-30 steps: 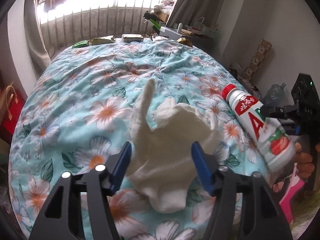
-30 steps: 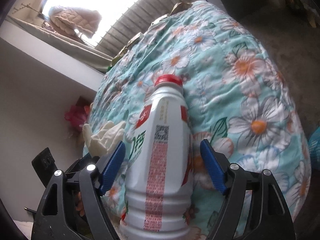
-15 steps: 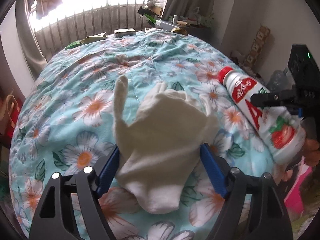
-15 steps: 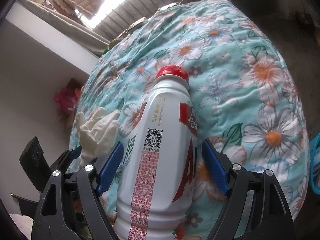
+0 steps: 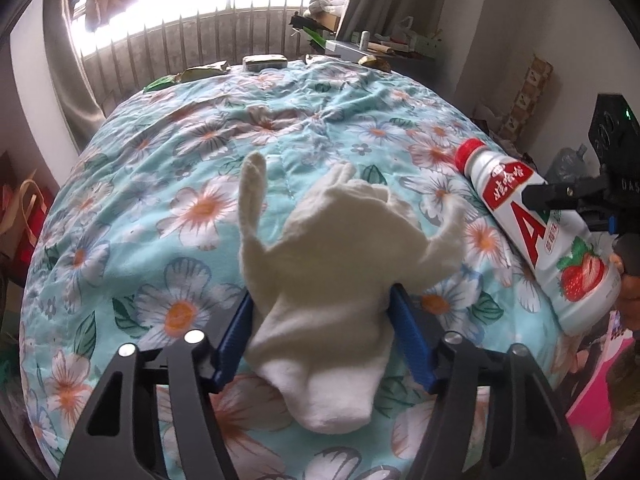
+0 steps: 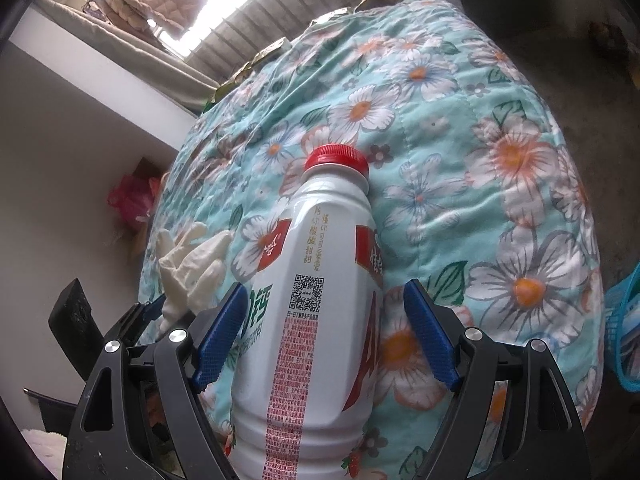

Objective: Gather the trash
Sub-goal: 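Grasp the white glove with the left tool while the right tool holds the bottle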

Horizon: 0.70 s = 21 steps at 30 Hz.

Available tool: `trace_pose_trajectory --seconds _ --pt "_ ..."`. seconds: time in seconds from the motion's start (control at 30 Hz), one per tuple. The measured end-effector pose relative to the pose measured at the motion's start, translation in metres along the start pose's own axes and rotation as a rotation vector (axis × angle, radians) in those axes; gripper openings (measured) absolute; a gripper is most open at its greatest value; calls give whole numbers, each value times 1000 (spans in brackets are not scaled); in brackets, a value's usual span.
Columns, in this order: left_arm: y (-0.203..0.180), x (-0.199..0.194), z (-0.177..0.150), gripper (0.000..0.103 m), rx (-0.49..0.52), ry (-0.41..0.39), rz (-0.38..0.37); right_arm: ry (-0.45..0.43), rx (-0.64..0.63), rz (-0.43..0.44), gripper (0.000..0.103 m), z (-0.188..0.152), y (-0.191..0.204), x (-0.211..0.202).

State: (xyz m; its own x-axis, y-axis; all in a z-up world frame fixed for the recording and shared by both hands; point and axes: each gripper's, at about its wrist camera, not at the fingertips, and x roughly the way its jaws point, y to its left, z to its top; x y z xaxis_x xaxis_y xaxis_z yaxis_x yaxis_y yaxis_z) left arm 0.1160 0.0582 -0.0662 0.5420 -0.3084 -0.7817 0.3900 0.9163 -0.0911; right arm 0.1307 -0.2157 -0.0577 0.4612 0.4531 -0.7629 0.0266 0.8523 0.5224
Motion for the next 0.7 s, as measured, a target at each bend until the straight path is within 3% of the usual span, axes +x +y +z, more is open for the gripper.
trace_pose_trajectory --seconds 0.27,0.4,0.7 --pt "11 -4 2 43 -63 -7 -28 24 -46 -16 76 -1 11 7" --pt "13 -5 2 35 -75 -11 -38 17 -63 -48 67 -3 12 8" --pt "13 -9 4 21 -82 -20 -56 29 -41 -38 67 -4 11 13"
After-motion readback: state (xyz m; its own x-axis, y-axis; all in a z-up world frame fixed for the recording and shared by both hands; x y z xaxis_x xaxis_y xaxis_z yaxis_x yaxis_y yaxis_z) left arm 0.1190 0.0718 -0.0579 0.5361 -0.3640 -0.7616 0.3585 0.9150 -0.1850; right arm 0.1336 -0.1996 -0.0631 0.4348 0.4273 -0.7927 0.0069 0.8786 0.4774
